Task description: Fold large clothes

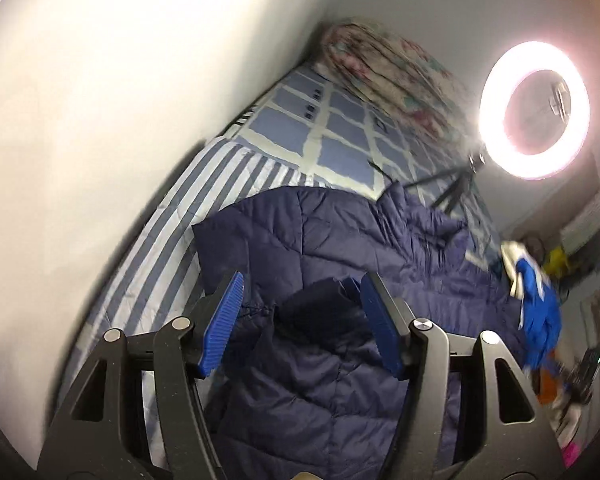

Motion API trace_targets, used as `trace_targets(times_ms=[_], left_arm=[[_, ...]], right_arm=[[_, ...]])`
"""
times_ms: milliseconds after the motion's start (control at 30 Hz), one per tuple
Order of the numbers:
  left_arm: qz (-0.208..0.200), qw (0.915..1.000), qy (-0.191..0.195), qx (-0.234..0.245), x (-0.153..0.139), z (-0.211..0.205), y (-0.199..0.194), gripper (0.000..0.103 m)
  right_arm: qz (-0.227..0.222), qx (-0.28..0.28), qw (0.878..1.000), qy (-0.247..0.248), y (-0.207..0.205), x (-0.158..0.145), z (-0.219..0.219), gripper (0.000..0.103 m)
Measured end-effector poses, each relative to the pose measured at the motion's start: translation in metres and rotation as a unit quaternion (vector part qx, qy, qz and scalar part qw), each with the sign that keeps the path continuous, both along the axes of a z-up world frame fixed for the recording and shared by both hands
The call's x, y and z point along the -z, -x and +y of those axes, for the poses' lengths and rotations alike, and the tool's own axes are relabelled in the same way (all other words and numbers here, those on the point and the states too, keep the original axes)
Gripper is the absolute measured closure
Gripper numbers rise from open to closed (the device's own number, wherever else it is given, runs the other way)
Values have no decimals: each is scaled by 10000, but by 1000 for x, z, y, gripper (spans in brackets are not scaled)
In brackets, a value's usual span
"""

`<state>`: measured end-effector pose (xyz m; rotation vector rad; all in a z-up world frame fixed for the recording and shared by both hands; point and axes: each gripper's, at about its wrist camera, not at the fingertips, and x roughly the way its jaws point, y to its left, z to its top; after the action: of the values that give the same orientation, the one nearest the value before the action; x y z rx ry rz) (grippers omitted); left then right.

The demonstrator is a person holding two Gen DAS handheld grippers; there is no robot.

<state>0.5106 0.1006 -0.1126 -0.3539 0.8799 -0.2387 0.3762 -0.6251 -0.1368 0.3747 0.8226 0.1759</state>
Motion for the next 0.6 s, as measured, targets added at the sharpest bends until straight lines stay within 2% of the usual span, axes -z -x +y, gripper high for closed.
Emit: trace_targets(times_ms=[100, 267, 433, 467, 500, 533, 567, 600], left_arm=[[133, 9990, -350, 260, 15, -7, -4, 41], [408, 9959, -435, 675, 50, -26, -9, 41], [465, 9939, -647, 764, 65, -41, -12, 41], [462, 9936, -679, 773, 66, -43, -13, 41], [433, 9934, -733, 775, 66, -46, -13, 41], [391, 9930, -792, 787, 67, -49, -13, 45], [375, 9925, -849, 797, 67, -51, -14, 59], [394, 9912, -961, 825, 68, -55, -15, 66]], right_arm=[[-61, -230, 9992, 330, 3, 5, 6, 26], [153, -370, 9978, 526, -16, 26, 24, 26], [410, -407, 9961, 669, -42, 43, 33, 26], [500, -415, 9952, 737, -47, 46, 36, 31], [567, -438, 9945, 760, -52, 49, 37, 40], [602, -477, 9943, 744, -54, 51, 39, 55], [633, -530, 9940, 724, -56, 53, 41, 63], [622, -578, 9937, 734, -56, 52, 45, 72]])
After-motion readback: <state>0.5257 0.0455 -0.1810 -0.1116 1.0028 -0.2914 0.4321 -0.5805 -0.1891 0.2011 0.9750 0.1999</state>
